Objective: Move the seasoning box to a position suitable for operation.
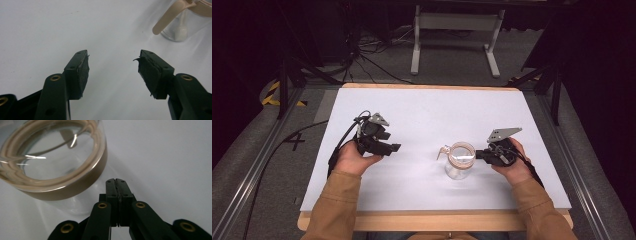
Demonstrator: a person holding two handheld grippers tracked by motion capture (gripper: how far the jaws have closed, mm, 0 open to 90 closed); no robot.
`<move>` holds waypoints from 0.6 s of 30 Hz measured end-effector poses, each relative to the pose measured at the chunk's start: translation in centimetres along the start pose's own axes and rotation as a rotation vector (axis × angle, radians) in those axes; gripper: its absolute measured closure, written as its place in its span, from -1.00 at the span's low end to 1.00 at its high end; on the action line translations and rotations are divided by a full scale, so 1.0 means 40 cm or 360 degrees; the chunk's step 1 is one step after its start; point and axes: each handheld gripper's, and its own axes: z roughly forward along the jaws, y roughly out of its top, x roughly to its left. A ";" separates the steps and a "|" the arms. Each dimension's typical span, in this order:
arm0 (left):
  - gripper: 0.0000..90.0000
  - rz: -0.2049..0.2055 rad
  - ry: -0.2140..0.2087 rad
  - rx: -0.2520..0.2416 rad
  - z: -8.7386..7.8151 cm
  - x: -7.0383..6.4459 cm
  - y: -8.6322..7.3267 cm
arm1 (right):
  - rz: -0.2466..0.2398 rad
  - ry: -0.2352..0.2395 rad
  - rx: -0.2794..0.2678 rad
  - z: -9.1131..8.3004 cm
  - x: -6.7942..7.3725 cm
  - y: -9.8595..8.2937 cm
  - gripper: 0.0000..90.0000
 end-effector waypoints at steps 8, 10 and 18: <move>-0.07 0.0020 -0.0019 -0.0007 0.006 0.000 0.004 | 0.0004 -0.0023 0.0027 0.008 0.008 -0.002 0.99; -0.07 0.0020 -0.0021 -0.0004 0.008 0.000 0.004 | 0.0015 -0.0024 0.0034 0.009 0.010 -0.002 0.99; -0.08 0.0025 -0.0034 0.0003 0.014 0.000 0.010 | 0.0034 -0.0016 0.0076 0.008 0.018 -0.006 0.99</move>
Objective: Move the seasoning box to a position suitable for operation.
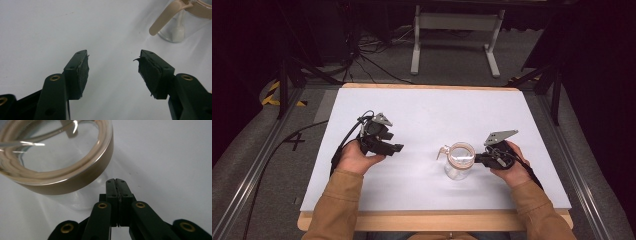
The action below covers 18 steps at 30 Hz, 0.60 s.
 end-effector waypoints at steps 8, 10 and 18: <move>-0.08 0.0009 -0.0024 0.0009 0.009 -0.001 0.012 | -0.0028 0.0022 0.0034 -0.001 0.020 -0.004 0.99; -0.08 0.0020 -0.0025 0.0017 0.012 0.000 0.017 | -0.0046 0.0035 0.0038 -0.001 0.028 -0.005 0.99; -0.08 0.0005 -0.0058 0.0000 0.026 -0.001 0.033 | -0.0111 0.0056 0.0075 0.002 0.070 -0.006 0.99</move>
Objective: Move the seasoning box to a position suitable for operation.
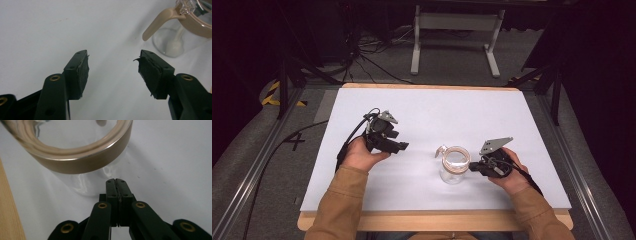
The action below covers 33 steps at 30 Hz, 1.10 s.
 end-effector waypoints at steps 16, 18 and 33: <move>0.24 -0.0016 -0.0143 0.0010 -0.012 0.003 0.006 | -0.0147 0.0129 0.0073 0.036 0.076 0.025 0.99; 0.26 -0.0025 -0.0143 0.0014 -0.012 0.002 0.007 | -0.0167 0.0140 0.0078 0.041 0.090 0.030 0.99; 0.45 -0.0076 -0.0170 -0.0042 -0.016 0.006 0.008 | -0.0237 0.0183 0.0027 0.080 0.137 0.054 0.99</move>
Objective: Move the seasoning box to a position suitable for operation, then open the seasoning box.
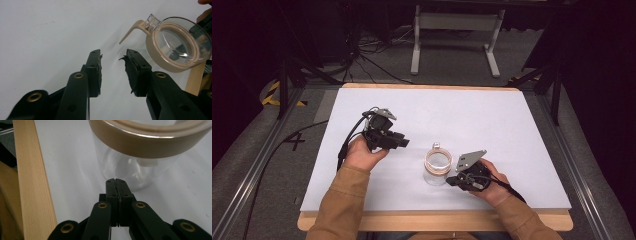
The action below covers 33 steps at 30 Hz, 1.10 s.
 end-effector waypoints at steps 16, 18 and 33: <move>0.98 0.0123 0.0075 -0.0168 -0.015 -0.044 0.036 | 0.0106 -0.0064 -0.0157 -0.089 -0.047 -0.027 0.98; 0.97 0.0150 0.0080 -0.0198 -0.010 -0.058 0.045 | 0.0118 -0.0078 -0.0171 -0.094 -0.052 -0.031 0.98; 0.93 0.0154 -0.0109 -0.0250 0.088 -0.076 0.091 | 0.0186 -0.0139 -0.0226 -0.121 -0.051 -0.065 0.98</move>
